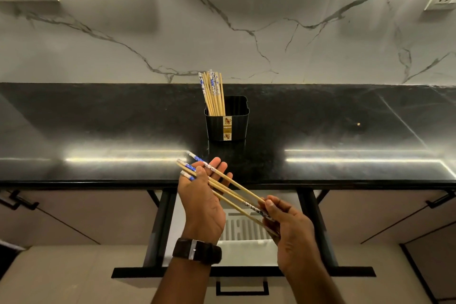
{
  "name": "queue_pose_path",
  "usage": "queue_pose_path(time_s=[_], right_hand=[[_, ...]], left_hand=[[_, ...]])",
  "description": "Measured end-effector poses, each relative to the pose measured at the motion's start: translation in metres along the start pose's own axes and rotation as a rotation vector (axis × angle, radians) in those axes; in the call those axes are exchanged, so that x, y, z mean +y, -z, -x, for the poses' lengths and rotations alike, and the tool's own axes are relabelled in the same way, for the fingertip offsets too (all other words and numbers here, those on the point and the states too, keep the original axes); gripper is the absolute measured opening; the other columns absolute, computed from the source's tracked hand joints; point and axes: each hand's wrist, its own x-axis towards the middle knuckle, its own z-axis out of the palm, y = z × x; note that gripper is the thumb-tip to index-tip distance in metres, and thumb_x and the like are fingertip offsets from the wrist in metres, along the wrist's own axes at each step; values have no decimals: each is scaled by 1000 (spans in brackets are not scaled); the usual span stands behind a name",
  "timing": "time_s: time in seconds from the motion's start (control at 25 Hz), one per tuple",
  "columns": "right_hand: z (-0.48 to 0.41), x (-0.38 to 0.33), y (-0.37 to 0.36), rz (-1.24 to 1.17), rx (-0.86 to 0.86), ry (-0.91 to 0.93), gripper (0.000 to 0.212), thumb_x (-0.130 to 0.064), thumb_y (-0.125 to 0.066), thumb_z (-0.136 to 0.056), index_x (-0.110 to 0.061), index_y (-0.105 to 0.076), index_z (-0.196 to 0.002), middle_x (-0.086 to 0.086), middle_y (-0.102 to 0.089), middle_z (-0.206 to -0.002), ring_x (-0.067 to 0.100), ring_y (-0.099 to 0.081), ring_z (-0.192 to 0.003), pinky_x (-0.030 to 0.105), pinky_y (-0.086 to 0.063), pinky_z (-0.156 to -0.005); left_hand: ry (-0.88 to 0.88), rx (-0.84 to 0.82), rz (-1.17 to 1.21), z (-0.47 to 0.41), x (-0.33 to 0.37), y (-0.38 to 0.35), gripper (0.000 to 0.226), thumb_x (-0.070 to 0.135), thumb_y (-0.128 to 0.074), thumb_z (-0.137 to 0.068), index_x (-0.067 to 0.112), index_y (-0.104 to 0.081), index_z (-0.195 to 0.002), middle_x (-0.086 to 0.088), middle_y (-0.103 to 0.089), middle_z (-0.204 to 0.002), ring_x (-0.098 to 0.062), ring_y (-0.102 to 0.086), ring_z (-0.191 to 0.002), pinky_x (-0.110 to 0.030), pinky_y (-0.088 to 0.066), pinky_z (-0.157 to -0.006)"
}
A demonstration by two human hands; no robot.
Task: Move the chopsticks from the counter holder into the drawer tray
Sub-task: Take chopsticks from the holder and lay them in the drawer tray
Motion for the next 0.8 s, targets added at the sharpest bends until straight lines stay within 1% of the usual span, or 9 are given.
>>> queue_pose_path(time_s=[0.08, 0.12, 0.24, 0.32, 0.4, 0.52, 0.64, 0.72, 0.8], right_hand=[[-4, 1, 4, 19, -55, -19, 12, -6, -66, -93, -4, -76, -100, 15, -79, -93, 33, -72, -95, 37, -57, -76], [-5, 3, 5, 38, -76, -18, 12, -4, -66, -92, -4, -75, -99, 16, -79, -94, 33, -72, -95, 37, -58, -76], [-12, 9, 8, 48, -106, -18, 14, -4, -70, -88, -4, -73, -102, 17, -78, -96, 34, -75, -93, 38, -61, -77], [-14, 9, 10, -29, -141, -30, 25, -8, -75, -80, -3, -71, -104, 18, -78, -94, 34, -76, -89, 38, -62, -75], [-20, 6, 12, -77, -153, -12, 39, -12, -79, -68, 0, -70, -105, 20, -78, -95, 34, -77, -87, 38, -62, -74], [-30, 1, 15, -103, -134, 41, 44, -12, -79, -63, 2, -70, -104, 24, -77, -97, 36, -77, -86, 41, -62, -77], [-34, -2, 19, -121, -125, 25, 37, -10, -77, -73, 3, -69, -106, 25, -77, -96, 36, -78, -85, 40, -64, -74], [-38, 0, 20, -156, -128, -16, 30, -5, -74, -81, 3, -67, -109, 25, -77, -98, 37, -78, -88, 41, -65, -73], [-42, 2, 15, -191, -136, -30, 28, -3, -72, -84, 2, -66, -111, 27, -76, -101, 39, -77, -90, 42, -64, -73]], left_hand=[[-52, 20, 24, -4, -6, -1, 33, 20, -41, -107, 18, -44, -139, -17, -75, -109, -31, -77, -90, -54, -60, -83], [-81, 29, 18, -5, -9, -3, 34, 20, -42, -106, 19, -43, -140, -15, -75, -102, -27, -77, -82, -49, -62, -79], [-135, 49, -39, -11, -18, -9, 31, 21, -43, -106, 13, -50, -135, -5, -65, -79, -13, -66, -59, -33, -61, -63], [-128, 68, -30, -18, -20, -10, 31, 21, -43, -106, 9, -53, -133, -2, -61, -74, -10, -60, -54, -29, -58, -58], [-108, 69, -5, -24, -23, -11, 32, 22, -42, -106, 7, -52, -133, -1, -61, -73, -10, -60, -54, -30, -58, -60], [-90, 89, 67, -29, -26, -12, 32, 22, -41, -107, 9, -51, -135, -1, -61, -73, -10, -62, -55, -33, -59, -63], [-107, 131, 149, -36, -27, -11, 33, 23, -41, -107, 12, -48, -137, -4, -64, -82, -15, -70, -62, -39, -61, -70], [-123, 146, 142, -40, -29, -10, 32, 23, -41, -107, 14, -47, -137, -8, -67, -90, -20, -75, -68, -44, -61, -77], [-125, 153, 141, -37, -31, -9, 31, 23, -41, -107, 14, -47, -136, -11, -68, -94, -24, -75, -73, -47, -61, -80]])
